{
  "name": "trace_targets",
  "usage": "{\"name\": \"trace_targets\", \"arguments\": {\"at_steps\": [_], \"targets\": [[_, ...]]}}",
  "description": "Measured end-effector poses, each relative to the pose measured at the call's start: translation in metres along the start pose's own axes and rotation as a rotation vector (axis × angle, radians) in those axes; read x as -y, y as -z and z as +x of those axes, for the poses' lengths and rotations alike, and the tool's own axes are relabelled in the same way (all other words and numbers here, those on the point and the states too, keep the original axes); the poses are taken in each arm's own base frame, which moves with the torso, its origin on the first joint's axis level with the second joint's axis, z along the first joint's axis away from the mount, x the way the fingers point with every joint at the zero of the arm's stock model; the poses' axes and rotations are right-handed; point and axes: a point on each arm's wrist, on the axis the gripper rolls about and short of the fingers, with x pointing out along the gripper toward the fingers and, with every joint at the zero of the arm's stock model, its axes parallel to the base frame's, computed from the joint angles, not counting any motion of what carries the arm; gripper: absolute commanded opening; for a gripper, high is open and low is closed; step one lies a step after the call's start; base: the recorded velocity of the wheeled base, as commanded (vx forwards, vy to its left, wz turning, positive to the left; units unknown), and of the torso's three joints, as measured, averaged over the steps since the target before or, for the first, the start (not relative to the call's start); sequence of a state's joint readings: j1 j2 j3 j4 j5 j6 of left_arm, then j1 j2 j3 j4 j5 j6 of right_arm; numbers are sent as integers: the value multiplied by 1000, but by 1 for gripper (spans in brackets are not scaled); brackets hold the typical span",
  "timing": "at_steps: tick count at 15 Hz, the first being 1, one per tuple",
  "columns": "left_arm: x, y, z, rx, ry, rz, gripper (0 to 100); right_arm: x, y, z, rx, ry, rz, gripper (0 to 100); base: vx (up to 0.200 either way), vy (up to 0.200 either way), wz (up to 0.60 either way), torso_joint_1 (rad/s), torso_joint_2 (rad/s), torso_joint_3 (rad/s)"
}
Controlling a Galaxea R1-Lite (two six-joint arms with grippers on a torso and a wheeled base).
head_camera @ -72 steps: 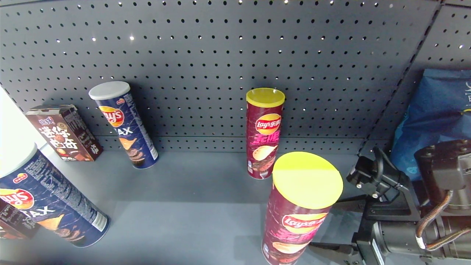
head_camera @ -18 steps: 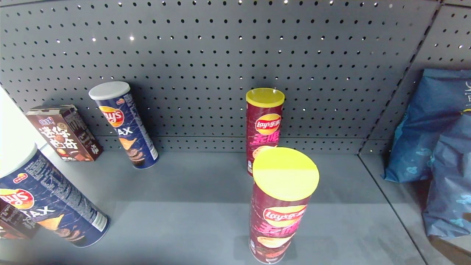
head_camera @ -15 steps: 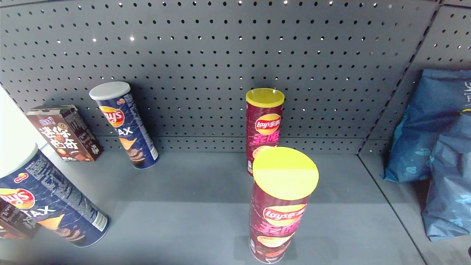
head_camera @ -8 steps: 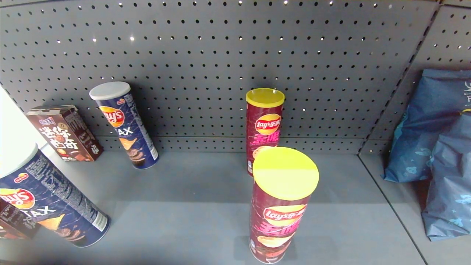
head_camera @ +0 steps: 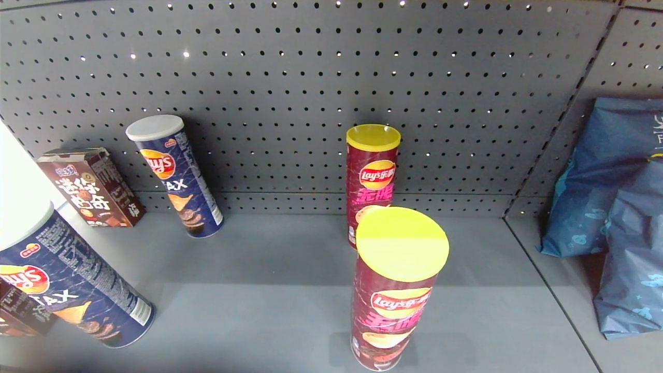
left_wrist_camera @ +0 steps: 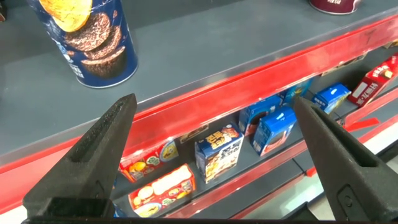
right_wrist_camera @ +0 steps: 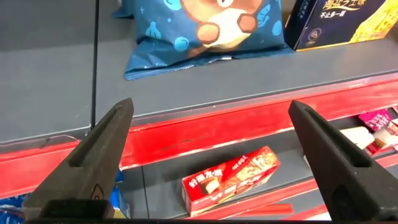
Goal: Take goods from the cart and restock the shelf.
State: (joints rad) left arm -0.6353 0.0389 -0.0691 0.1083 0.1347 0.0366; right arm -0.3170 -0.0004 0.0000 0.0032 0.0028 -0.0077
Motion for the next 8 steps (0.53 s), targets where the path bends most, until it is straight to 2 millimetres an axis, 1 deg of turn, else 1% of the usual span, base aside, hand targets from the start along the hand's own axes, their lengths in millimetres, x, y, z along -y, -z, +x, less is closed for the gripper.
{"name": "trace_targets", "arguments": {"at_steps": [2, 3, 6, 8], "targets": [[0, 0, 0, 0, 2, -11, 100, 0, 0, 0, -7, -10, -1, 100, 0, 0, 0, 0, 0, 0], [0, 0, 0, 1, 2, -11, 100, 1, 0, 2, -24, -43, -1, 100, 0, 0, 0, 0, 0, 0], [0, 0, 0, 5, -2, -14, 100, 5, -1, 4, -37, -253, -5, 100, 0, 0, 0, 0, 0, 0], [0, 0, -1, 14, -6, -16, 100, 6, -1, 2, -10, -302, 0, 100, 0, 0, 0, 0, 0, 0]]}}
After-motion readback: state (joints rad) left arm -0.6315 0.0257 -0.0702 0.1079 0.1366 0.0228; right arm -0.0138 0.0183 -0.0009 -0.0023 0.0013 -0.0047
